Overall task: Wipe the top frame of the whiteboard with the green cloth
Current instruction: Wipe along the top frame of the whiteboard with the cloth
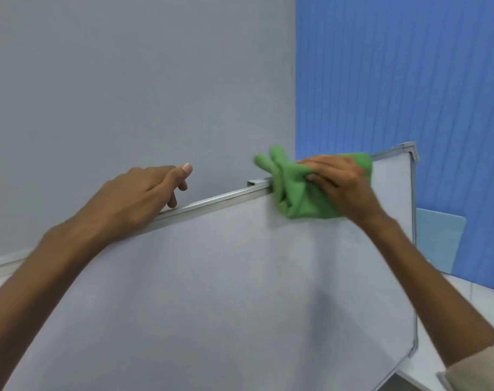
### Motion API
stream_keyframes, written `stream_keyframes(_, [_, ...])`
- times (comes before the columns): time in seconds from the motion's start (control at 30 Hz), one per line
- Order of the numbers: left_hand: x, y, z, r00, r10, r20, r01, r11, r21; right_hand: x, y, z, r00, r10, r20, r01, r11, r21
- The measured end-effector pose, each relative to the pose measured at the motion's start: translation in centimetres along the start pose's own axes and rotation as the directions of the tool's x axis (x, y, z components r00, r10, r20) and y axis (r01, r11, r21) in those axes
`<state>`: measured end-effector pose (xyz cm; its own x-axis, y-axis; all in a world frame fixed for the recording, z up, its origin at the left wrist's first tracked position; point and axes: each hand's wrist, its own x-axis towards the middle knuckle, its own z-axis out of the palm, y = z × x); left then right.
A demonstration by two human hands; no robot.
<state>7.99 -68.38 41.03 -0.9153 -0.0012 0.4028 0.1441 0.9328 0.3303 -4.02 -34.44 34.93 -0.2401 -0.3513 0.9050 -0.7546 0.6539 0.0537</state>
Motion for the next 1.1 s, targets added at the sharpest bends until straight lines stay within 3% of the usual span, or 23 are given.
stream_keyframes(0.17, [1.6,3.0,1.3,0.999,0.036,-0.009,-0.036,0.998,0.057,-1.5,8.0,-3.9,0.973,0.229,-0.023,-0.230,0.970,-0.076])
stream_keyframes(0.33, [4.1,7.2,2.7,0.994,0.105,-0.009,-0.104,0.993,0.050,-1.3,2.0,0.4,0.998,0.055,-0.017,-0.055,0.998,0.005])
stream_keyframes(0.43, [5.5,10.0,3.9,0.988,0.152,0.005,-0.152,0.987,0.060,-0.9,3.6,-0.1,1.000,-0.008,0.024,0.007,1.000,0.021])
stream_keyframes(0.53, [6.1,11.2,4.7,0.984,0.175,0.027,-0.177,0.982,0.066,-1.2,9.7,-3.3,0.991,0.070,0.111,-0.061,0.995,-0.080])
stream_keyframes(0.67, [6.3,10.8,5.1,0.986,0.162,0.046,-0.166,0.982,0.092,-2.3,14.7,-6.9,0.981,0.160,0.113,-0.144,0.980,-0.139])
stream_keyframes(0.83, [6.8,10.8,5.4,0.990,0.130,0.050,-0.134,0.988,0.073,-1.0,9.5,-3.7,0.997,0.066,0.050,-0.061,0.994,-0.091])
stream_keyframes(0.97, [7.6,13.1,6.3,0.982,0.183,0.051,-0.188,0.976,0.109,0.4,4.6,-1.1,0.985,-0.094,0.143,0.084,0.994,0.071])
stream_keyframes(1.1, [8.0,14.6,6.9,0.977,0.213,0.034,-0.215,0.968,0.132,-0.3,8.8,-3.0,0.989,0.000,0.145,-0.004,1.000,0.028])
